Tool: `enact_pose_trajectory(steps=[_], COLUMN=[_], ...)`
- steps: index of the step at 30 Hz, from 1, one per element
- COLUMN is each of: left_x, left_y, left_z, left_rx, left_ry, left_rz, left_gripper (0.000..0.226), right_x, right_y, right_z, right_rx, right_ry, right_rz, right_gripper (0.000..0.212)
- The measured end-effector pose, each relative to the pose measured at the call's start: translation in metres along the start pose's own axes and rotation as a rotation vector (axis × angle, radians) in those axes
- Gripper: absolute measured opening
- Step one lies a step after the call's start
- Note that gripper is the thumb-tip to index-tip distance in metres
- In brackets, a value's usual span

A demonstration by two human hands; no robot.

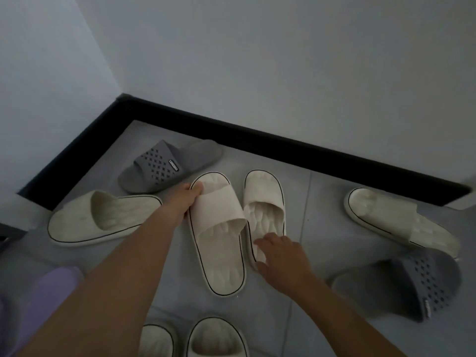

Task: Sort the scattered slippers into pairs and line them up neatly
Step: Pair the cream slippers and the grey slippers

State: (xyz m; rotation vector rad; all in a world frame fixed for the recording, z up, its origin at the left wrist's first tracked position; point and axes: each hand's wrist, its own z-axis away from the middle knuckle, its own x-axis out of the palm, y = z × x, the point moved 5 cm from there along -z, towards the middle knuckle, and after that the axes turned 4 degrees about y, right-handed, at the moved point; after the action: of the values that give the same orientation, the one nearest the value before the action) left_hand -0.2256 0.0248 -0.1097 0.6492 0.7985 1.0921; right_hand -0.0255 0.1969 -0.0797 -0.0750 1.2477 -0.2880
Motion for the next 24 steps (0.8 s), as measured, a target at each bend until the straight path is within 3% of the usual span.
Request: enact_pose_trajectory(steps=[4, 7, 12, 15, 20, 24], left_x=[0.017, 0.025, 0.030, 0.028, 0.019, 0.021], left_y=[-0.004, 0.008, 0.015, 0.020, 0.013, 0.003], left_z=[-0.015, -0.019, -0.008, 0.002, 0.006, 0.001], left_rx=[0.066, 0.211, 0.303, 0.355, 0.360, 0.289], left_ry=[-0.008, 0.089, 0.262, 0.237, 0.145, 0.095], left_rz=[-0.095, -0.196, -0.660, -0.672, -0.633, -0.668], left_gripper=[0.022, 0.023, 0.042, 0.042, 0.030, 0.049], right_x=[0.004, 0.005, 0.010, 0.010, 0.011, 0.006], right_y=[0.011, 0.015, 0.022, 0.026, 0.016, 0.022], right_z=[0.019, 0.024, 0.011, 0.005, 0.000, 0.003], right_rx=[-0.051, -0.038, 0.081, 0.186, 0.197, 0.236], right_ry=[0.020, 0.038, 0.068, 0.060, 0.017, -0.032], right_rz=[-0.014, -0.047, -0.208, -0.323, -0.164, -0.339], right_gripper=[0.037, 0.033, 0.038, 0.051, 0.054, 0.056])
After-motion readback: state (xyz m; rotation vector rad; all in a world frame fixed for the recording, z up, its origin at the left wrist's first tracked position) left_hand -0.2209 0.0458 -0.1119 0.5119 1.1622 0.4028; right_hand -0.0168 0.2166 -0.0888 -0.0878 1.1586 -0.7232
